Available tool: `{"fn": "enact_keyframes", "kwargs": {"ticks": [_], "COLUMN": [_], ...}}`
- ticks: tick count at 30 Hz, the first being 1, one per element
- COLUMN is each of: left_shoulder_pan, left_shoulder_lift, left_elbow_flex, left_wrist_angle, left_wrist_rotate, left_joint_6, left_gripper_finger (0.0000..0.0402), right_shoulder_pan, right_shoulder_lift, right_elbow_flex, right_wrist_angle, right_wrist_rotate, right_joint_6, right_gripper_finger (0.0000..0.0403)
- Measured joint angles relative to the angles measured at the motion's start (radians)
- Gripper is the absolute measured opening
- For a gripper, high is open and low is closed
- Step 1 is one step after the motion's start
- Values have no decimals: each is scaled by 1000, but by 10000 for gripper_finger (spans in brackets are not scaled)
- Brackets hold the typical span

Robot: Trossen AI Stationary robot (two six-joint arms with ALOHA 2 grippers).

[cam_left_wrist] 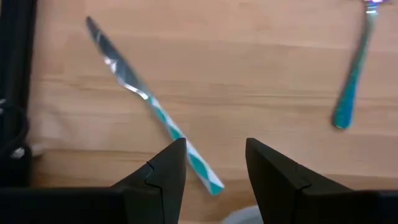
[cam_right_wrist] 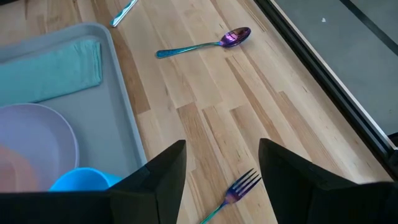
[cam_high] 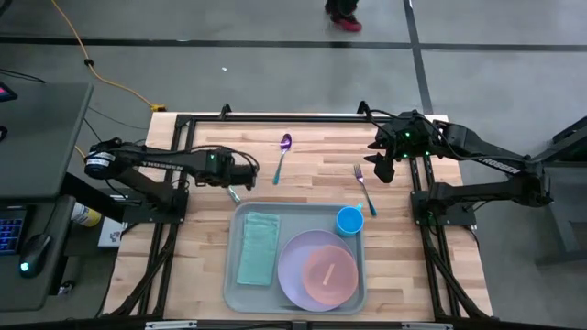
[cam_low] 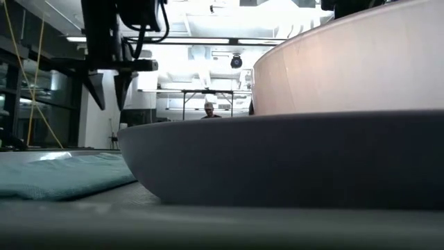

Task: Set up tray
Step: Put the blue knife on top of the blue napkin to the left of the purple plate

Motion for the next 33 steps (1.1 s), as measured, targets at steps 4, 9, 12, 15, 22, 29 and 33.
{"fn": "enact_keyframes", "kwargs": {"ticks": [4,9,12,15,22,29,33], "left_shoulder_pan": [43,84,97,100,183,241,249], "left_shoulder_lift": [0,0,0,-8,-8,-8,4], "left_elbow_flex": [0,-43,-104,-152,-223,-236,-235], "left_wrist_angle": [-5,-9,31,113,271,288,255], "left_wrist_rotate": [22,100,194,227,293,325,353], "left_joint_6": [-2,-31,-115,-176,-183,-197,-197], "left_gripper_finger": [195,195,195,195,195,195,195], "right_shoulder_pan": [0,0,0,0,0,0,0], "right_shoulder_lift": [0,0,0,0,0,0,0], "right_elbow_flex": [0,0,0,0,0,0,0], "right_wrist_angle": [0,0,0,0,13,13,13], "right_wrist_rotate": [0,0,0,0,0,0,0], "right_joint_6": [4,4,4,2,-24,-27,-27], "right_gripper_finger": [179,179,179,179,179,179,179]}}
